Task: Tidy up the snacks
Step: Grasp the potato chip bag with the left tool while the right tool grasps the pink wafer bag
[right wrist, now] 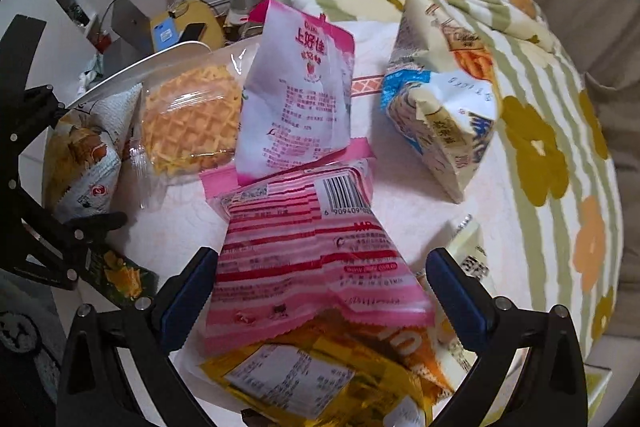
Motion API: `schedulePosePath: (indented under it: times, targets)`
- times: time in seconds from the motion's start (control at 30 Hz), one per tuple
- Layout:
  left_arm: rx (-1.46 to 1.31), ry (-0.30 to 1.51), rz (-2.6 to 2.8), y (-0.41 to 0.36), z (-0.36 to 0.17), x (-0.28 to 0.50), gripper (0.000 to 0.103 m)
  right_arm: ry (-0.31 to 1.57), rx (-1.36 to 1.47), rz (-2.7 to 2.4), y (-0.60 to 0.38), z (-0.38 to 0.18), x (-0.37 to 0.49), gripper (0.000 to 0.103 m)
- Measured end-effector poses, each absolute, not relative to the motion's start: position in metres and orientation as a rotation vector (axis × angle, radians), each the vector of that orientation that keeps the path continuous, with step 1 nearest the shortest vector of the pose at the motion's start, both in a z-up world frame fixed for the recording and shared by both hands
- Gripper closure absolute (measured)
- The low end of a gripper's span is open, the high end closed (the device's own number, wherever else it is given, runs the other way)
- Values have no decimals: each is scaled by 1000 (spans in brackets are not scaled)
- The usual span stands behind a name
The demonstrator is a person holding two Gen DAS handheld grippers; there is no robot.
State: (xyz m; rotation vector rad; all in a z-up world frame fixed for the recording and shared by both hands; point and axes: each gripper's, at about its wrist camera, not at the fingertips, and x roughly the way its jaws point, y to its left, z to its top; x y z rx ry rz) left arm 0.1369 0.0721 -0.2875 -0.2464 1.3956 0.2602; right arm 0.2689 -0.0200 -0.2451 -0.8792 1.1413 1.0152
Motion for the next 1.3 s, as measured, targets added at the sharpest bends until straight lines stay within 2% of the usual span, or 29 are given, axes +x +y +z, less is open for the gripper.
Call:
schedulePosePath:
  times: [0.17, 0.63, 0.77, 0.93, 1.3]
  targets:
    - [-271, 1369, 270, 73, -279, 134, 24, 1169, -875, 1046, -16, -252, 273, 0]
    - [-319, 1284, 280, 78, -237, 120, 25, 1220, -864, 1060, -2, -267, 272, 1]
    - [-320, 1265, 276, 78, -228, 117, 25, 1200, -893, 1059, -3, -267, 263, 18]
    - [-322, 1233, 258, 80, -211, 114, 25, 1176, -891, 1055, -8, -253, 253, 22]
    - [-248, 1113, 178, 84, -156, 120, 25, 1150, -725, 975, -34, -190, 235, 24]
